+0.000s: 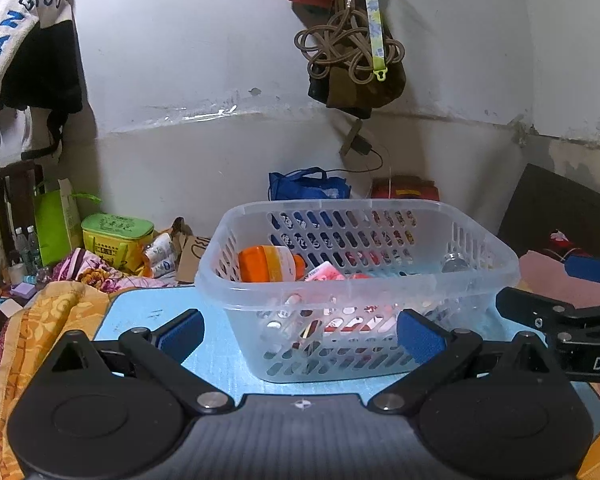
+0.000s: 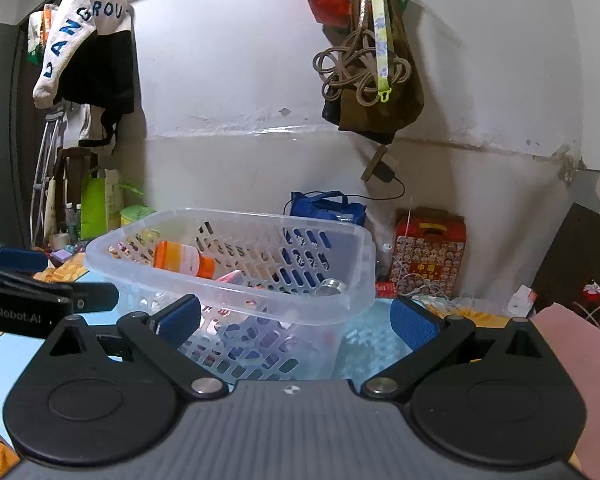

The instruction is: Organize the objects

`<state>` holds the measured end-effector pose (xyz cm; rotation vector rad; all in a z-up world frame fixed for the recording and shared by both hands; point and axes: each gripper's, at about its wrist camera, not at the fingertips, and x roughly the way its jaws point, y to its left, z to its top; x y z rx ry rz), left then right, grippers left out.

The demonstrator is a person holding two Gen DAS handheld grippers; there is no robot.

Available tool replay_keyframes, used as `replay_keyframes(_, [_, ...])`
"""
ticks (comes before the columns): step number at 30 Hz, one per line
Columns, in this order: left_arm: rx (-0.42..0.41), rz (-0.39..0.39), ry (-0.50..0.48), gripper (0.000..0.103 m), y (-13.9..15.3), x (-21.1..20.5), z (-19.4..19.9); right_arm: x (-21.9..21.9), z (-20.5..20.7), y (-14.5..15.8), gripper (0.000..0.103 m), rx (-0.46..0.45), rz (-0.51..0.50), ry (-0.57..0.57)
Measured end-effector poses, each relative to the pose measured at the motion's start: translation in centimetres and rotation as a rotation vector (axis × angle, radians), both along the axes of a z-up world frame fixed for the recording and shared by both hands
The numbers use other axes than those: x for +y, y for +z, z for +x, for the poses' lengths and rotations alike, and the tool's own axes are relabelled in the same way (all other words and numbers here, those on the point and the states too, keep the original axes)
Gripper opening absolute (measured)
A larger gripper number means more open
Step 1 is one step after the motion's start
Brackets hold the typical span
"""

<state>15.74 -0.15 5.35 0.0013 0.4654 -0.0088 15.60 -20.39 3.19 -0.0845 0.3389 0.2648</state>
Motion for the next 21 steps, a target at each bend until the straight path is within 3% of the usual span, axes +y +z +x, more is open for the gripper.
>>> replay_keyframes(9, [0.003, 0.0, 0.001, 0.103, -0.09, -0.1, 0.02, -1.02, 0.4, -0.01, 0.103, 0.024, 0.049, -0.015])
replay_keyframes(21, [0.004, 0.0, -0.002, 0.103, -0.09, -0.07, 0.0, -0.93, 0.3, -0.14, 0.103, 0.022, 0.039, -0.014])
